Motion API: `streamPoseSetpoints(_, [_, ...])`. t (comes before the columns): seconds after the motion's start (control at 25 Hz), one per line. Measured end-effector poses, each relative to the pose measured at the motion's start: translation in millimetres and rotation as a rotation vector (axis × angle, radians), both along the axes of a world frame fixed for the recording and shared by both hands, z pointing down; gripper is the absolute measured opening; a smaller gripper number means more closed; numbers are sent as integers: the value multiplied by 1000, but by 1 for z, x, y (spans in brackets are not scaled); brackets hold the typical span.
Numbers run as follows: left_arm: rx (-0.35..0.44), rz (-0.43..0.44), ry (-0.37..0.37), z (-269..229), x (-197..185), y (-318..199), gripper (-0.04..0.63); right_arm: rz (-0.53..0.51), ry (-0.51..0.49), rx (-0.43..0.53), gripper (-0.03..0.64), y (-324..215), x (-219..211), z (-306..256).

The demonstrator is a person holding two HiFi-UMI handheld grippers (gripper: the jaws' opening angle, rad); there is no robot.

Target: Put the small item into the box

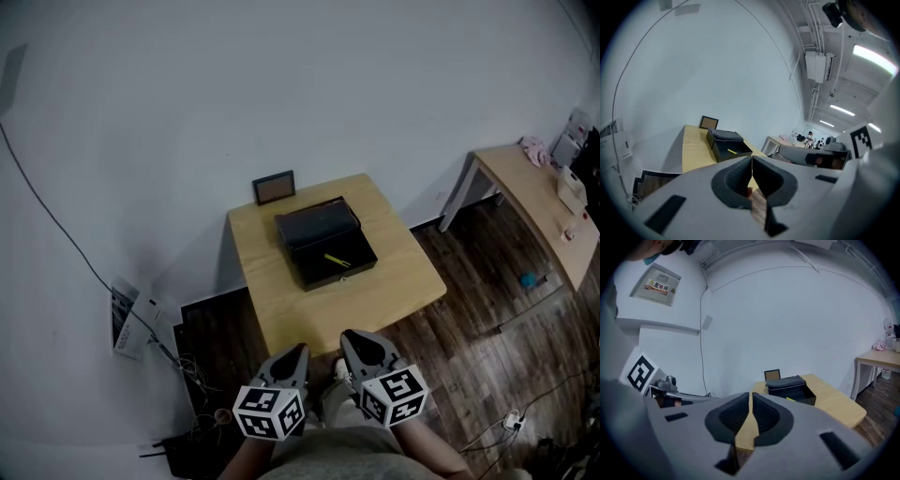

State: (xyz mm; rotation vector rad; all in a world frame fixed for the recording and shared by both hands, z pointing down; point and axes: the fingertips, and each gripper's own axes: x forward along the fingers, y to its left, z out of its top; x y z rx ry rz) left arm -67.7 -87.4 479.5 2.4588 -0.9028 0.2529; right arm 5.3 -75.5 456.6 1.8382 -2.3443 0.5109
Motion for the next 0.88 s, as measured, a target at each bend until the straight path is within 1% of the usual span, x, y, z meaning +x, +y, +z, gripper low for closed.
streamPoseSetpoints(0.16, [11,0,8,-3,-7,12,5,7,-4,14,15,14,-6,-2])
streamPoseSetpoints(0.32, [18,0,10,-4,-9,18,4,8,-10,-3,2,22,-7,0])
streamPoseSetpoints(0.68, [22,5,14,-5,-8,24,4,11,-22,2,0,27,-10,-5])
streamPoseSetpoints(0.88, [18,8,16,-4,-7,23,4,19,-8,6,0,29,-9,-3])
